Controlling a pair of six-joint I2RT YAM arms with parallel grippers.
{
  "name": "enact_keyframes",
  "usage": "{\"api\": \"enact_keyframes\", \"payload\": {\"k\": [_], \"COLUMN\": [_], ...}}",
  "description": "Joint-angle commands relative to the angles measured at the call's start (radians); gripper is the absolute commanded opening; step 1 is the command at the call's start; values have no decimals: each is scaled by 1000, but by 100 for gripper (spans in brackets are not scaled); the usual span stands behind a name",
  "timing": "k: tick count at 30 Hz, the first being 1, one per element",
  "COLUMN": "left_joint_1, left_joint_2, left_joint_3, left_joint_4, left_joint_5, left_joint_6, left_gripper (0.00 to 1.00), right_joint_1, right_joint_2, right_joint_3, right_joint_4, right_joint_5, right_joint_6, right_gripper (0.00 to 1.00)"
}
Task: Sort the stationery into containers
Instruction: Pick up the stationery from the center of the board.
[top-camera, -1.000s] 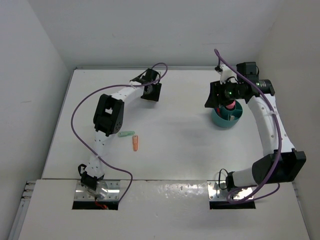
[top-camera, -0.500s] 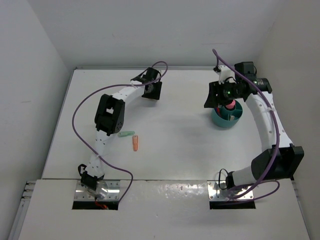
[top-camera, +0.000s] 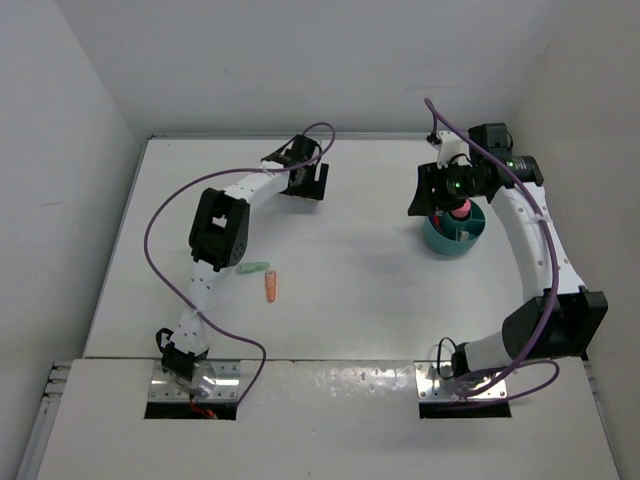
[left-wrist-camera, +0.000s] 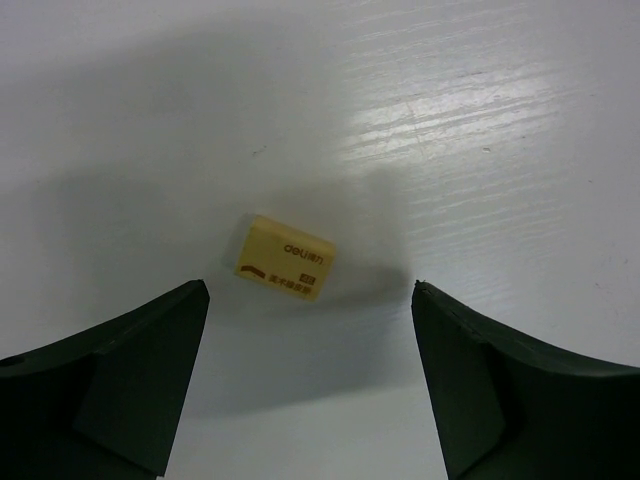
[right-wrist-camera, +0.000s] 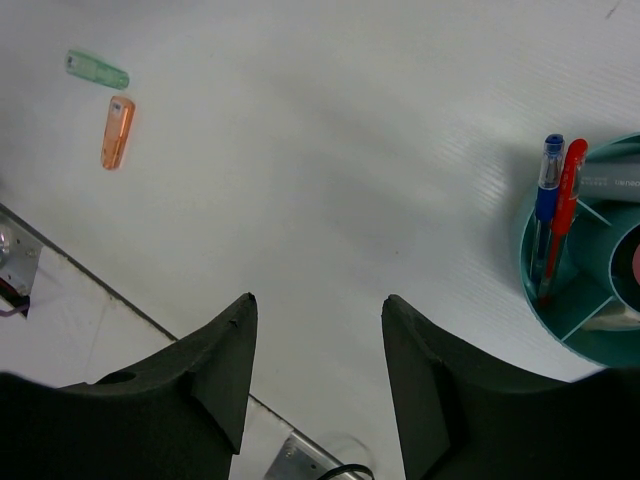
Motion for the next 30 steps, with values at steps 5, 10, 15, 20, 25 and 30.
{"api": "enact_keyframes", "payload": {"k": [5,10,15,20,25,30], "left_joint_1": [-15,-27,-29,-30,-30,-32], "left_joint_2": [-40,-11,14,23,29,23], "left_joint_3": [18,65,65,79,90,78], "left_joint_4": [-37,-40,-12,-8,-12,11], "left_joint_5": [-141,-96,58,62,70,255], "left_joint_6": [-101,-77,-6,-6,-9,61], "left_gripper": [96,96,89,87,87,75], "right_joint_1": [0,0,-7,-7,-7,-7], "right_joint_2": [-9,-4,-10,-10,-9,-9], "right_joint_3": [25,28,30,24,24,24], "right_joint_4": [13,15,9,10,15,12], "right_joint_5": [-20,-24,-20,-23,-26,-26], "right_joint_6": [10,14,10,13,14,14], "right_gripper": [52,52,52,52,52,52]}}
